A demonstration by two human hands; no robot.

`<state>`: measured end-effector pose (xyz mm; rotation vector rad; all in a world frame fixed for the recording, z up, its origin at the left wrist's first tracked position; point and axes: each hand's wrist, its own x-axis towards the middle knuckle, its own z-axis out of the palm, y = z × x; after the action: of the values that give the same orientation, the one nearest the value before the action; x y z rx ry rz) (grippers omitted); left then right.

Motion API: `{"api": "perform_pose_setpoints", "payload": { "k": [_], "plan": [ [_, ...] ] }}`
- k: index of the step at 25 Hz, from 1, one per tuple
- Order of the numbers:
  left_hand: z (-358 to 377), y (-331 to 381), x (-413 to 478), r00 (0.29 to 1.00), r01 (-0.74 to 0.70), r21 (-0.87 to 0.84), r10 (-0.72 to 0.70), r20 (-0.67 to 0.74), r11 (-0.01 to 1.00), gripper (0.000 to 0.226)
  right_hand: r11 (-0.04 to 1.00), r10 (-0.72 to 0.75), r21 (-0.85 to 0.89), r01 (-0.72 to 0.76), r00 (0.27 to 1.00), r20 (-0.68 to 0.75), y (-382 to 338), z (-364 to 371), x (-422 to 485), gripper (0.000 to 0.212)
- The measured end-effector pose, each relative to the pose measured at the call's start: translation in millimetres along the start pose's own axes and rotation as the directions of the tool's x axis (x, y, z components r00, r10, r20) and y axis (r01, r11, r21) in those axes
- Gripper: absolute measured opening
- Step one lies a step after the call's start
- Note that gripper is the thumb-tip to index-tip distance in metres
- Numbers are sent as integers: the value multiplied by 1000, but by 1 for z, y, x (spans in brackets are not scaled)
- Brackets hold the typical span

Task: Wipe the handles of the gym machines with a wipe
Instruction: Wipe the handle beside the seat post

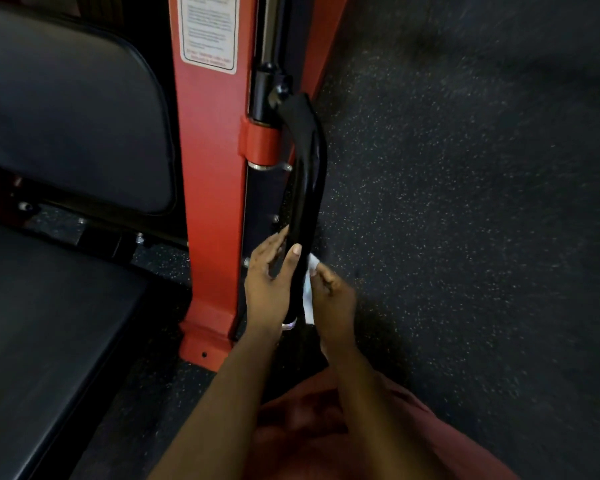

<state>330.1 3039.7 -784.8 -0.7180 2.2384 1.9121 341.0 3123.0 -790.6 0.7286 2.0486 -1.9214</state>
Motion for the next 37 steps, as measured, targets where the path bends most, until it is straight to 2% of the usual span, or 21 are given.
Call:
{"api": "perform_pose_setpoints", "payload": {
  "k": [1,5,7,9,13,16,21,24,26,28,30,31,32,34,35,36,37],
  "plan": [
    [0,0,0,1000,-7,10,7,1,1000,29,1000,-2,5,2,1000,17,1,-4,1,30],
    [4,5,-2,1000,-9,38,10,-18,999,33,998,-20,59,26,995,-93,-48,-16,47,28],
    [5,5,-4,1000,17,-2,-17,-13,1000,35,989,-115,87,118,993,-33,-77,-13,65,28],
    [4,4,-4,1000,24,-18,-24,9,1000,35,986,-149,82,148,989,2,-82,-8,59,28],
    [-4,3,-3,997,-54,63,49,67,997,37,998,-39,40,43,993,-110,-41,-4,21,28],
    [-10,-11,-7,995,-13,54,8,97,998,38,1000,26,-9,-27,989,-146,-1,5,0,27],
    [-18,-47,-24,997,52,104,-58,59,993,39,983,54,-164,-85,980,-190,51,18,-21,25],
    [-18,-52,-24,996,64,106,-69,49,992,40,957,28,-279,-82,981,-191,69,23,-26,43],
    [-19,-53,-25,996,68,121,-74,50,990,41,956,50,-276,-97,984,-173,75,21,-32,44],
    [-19,-53,-26,996,71,147,-79,48,987,42,957,121,-239,-164,975,-187,81,20,-33,35],
    [-19,-54,-28,996,78,158,-85,35,984,44,933,280,-176,-314,940,-196,90,21,-30,24],
    [-18,-53,-29,996,79,159,-85,27,984,44,912,382,-84,-401,907,-181,93,24,-28,21],
    [-17,-51,-30,996,80,162,-85,22,984,44,877,480,80,-473,864,-151,96,27,-27,21],
    [-16,-50,-31,996,86,149,-90,20,985,44,706,628,463,-536,776,-57,96,31,-30,22],
    [-16,-49,-32,995,90,141,-94,24,986,44,614,666,572,-544,746,-7,96,31,-33,22],
    [-16,-49,-33,995,91,144,-96,27,985,44,569,681,610,-551,732,27,98,30,-34,23],
    [-17,-48,-35,995,89,156,-95,32,984,44,578,685,582,-571,728,35,97,28,-36,23]
  ]
}}
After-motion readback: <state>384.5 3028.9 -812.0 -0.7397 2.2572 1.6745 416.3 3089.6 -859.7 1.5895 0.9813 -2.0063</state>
